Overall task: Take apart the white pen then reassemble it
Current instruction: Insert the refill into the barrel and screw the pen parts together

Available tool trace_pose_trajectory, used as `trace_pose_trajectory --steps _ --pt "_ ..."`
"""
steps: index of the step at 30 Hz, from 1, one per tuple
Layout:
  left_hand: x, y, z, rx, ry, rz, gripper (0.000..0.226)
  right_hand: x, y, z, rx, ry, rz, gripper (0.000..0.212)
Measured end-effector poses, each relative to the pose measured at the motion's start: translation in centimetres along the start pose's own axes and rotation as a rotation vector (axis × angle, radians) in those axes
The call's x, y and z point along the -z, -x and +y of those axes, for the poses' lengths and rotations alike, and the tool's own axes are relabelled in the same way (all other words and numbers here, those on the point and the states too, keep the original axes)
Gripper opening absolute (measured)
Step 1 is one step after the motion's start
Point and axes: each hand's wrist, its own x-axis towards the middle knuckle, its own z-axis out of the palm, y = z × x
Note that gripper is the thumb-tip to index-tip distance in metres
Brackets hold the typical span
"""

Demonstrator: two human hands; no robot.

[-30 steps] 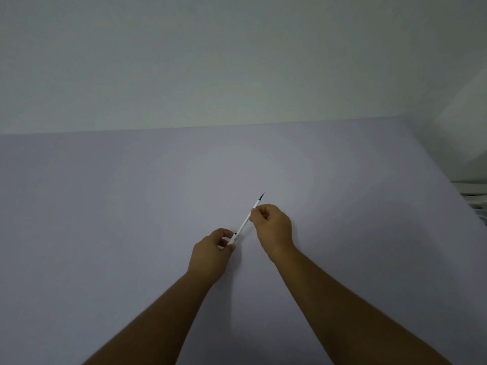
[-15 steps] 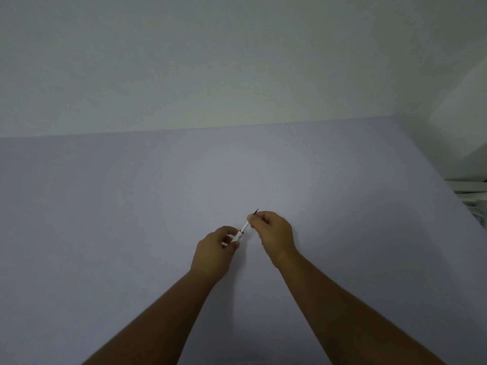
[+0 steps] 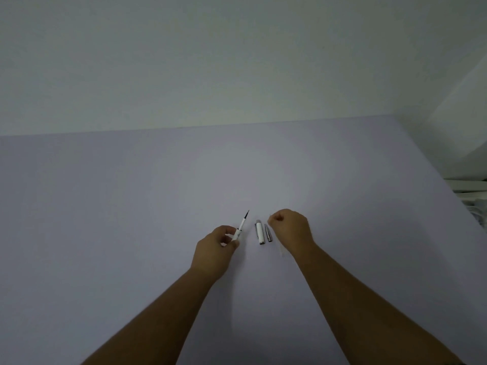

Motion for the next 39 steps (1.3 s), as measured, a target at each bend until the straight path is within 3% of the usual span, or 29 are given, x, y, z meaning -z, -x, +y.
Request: trace_pose_trajectory --steps 4,13,16,19,25,39 --pt "0.0 0.0 0.0 0.014 0.02 -0.013 0.023 -0.6 0.1 0.5 0.062 0.321 -0.067 0.023" --pt "-0.1 0.1 -0.1 0.027 0.024 -0.019 0.018 -1.4 0.1 -0.1 -0.003 0.381 -0.079 0.031" --pt "-0.1 0.1 0.0 0.022 0.007 -0.016 0.018 -0.8 0.4 -0.5 -0.012 0.234 -0.013 0.029" --pt "0.0 0.2 0.1 0.02 -0.008 -0.021 0.017 0.1 0.3 -1.3 -0.021 -0.133 0.045 0.025" --pt "0.1 0.5 0.6 -0.031 -0.047 -0.023 0.027 0.6 0.4 -2.6 -0.048 -0.688 -0.063 0.019" --pt "0.0 1.4 1.0 -0.092 -0.09 -0.038 0.033 0.7 1.1 -2.4 -0.054 -0.675 -0.057 0.023"
